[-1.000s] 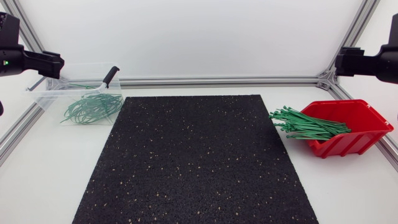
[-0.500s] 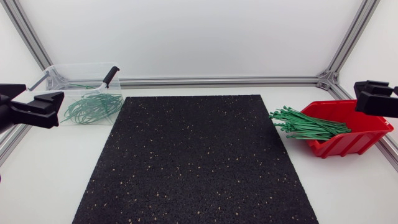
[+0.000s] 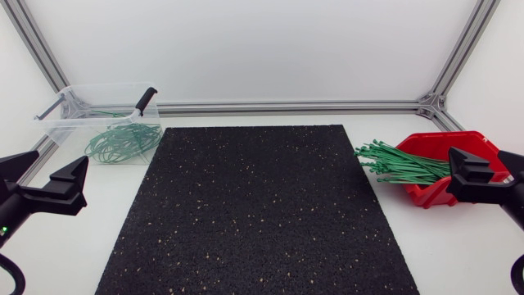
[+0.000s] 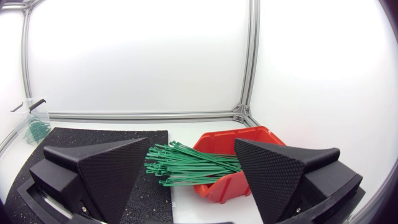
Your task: Take a green cable tie from the red box, thread the tail through the head to close it, then place it in the transparent bin on the left.
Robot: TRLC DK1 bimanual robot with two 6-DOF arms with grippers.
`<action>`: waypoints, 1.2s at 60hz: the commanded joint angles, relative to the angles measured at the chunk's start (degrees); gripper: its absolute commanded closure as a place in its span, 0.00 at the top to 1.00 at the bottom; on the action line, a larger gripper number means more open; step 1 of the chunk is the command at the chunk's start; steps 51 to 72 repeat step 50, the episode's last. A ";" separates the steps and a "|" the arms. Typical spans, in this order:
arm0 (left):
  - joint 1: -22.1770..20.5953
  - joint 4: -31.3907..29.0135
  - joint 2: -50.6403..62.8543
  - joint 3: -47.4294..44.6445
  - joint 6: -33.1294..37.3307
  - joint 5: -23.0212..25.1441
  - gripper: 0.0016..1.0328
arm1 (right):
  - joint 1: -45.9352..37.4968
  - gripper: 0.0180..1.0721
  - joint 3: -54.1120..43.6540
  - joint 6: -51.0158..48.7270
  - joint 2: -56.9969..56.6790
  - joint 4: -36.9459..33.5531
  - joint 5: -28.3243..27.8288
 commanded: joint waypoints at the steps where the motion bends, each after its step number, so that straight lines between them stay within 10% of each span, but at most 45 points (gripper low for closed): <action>1: -0.66 1.41 -2.54 -3.38 -2.12 -0.30 0.97 | 0.31 0.95 -3.26 -0.48 -2.05 2.01 -0.88; 35: -2.31 7.81 -19.53 -21.78 -8.69 -1.15 0.97 | 0.08 0.95 -21.69 0.03 -15.65 14.76 -7.54; 72: -2.31 7.81 -19.53 -21.78 -8.69 -1.15 0.97 | 0.05 0.95 -24.14 0.10 -17.45 16.45 -8.43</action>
